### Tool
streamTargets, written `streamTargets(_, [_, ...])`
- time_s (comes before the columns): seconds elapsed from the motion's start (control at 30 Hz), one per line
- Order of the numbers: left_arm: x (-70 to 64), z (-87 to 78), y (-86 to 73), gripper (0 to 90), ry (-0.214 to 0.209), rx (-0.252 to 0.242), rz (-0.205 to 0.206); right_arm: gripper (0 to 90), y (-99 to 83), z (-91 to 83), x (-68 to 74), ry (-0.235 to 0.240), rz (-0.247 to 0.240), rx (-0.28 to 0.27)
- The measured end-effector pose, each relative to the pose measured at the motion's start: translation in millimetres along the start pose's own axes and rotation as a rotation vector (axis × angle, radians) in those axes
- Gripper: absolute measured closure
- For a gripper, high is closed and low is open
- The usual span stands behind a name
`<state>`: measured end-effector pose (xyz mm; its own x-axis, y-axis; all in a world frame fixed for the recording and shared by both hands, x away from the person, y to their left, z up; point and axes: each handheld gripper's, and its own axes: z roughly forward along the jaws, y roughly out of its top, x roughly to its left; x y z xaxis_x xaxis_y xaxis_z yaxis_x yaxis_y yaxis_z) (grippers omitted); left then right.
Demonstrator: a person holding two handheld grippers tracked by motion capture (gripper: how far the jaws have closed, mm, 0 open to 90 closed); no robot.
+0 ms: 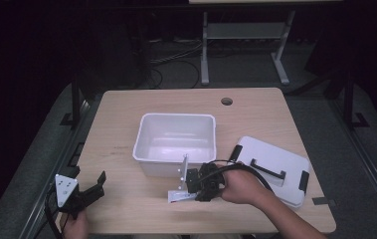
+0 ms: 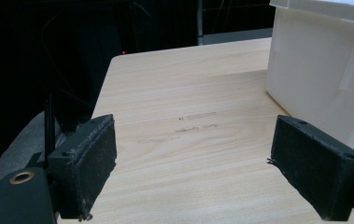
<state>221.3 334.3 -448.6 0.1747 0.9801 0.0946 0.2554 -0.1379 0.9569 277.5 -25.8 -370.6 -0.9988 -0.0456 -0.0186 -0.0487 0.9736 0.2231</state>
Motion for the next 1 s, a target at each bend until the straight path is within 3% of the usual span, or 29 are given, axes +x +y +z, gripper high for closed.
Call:
streamTargets(0.33, [-1.0,0.6,-0.1,13.6,-0.004,0.002,0.001,70.5,16.5,-43.5,-7.1,-0.015,-0.009,-0.028])
streamTargets(1.0, [-0.8,1.0,-0.3,13.5,-0.004,0.000,0.000,70.5,34.6,-97.3,-24.5,-0.061,0.008,-0.040])
